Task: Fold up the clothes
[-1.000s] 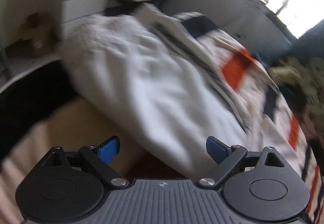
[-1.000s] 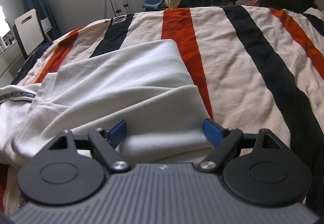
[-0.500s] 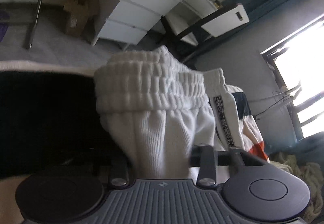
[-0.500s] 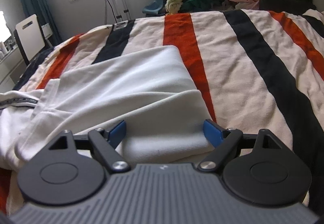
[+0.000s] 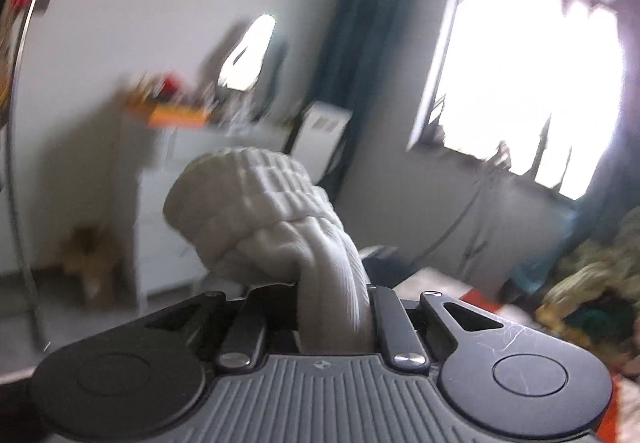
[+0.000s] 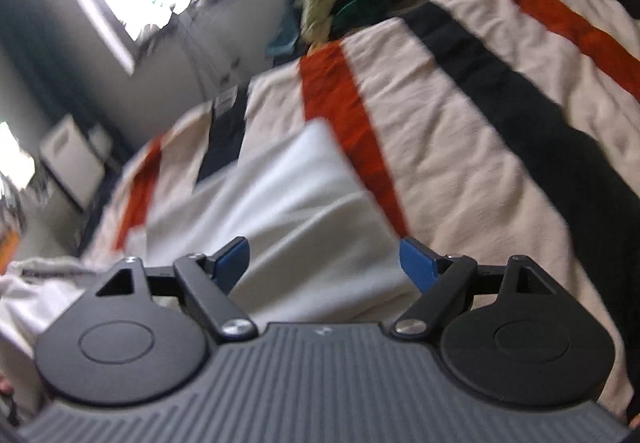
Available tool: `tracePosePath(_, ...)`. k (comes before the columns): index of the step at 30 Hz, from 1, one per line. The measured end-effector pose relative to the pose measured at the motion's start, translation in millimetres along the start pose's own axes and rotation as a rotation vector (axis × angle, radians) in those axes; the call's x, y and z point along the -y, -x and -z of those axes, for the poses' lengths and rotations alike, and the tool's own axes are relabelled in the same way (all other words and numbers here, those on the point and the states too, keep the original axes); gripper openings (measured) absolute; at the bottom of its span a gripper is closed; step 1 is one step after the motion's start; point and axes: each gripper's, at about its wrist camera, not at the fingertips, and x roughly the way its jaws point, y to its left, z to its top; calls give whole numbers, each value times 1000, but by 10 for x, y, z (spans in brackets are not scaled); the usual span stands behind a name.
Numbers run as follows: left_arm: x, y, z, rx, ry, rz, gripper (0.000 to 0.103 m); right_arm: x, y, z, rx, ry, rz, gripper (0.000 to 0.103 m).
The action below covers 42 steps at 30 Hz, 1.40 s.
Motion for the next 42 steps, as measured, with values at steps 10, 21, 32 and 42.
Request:
tracePosePath(10,2164,1044,801,188,-295,293,13,604,361,-366,141,-255,25,84)
tracePosePath(21,2983,1263,2962,49,-834,436,14,983,339,-479,143,-347,-35,86)
tracePosePath(32,2219,1095,2307,-225,-938,621,89,749,110,-357,-15,-370,-341,85)
tracePosePath(42,1260,1004,2099,-186,-1013,434,102,500,-238,-68,-165,-401,-373,85)
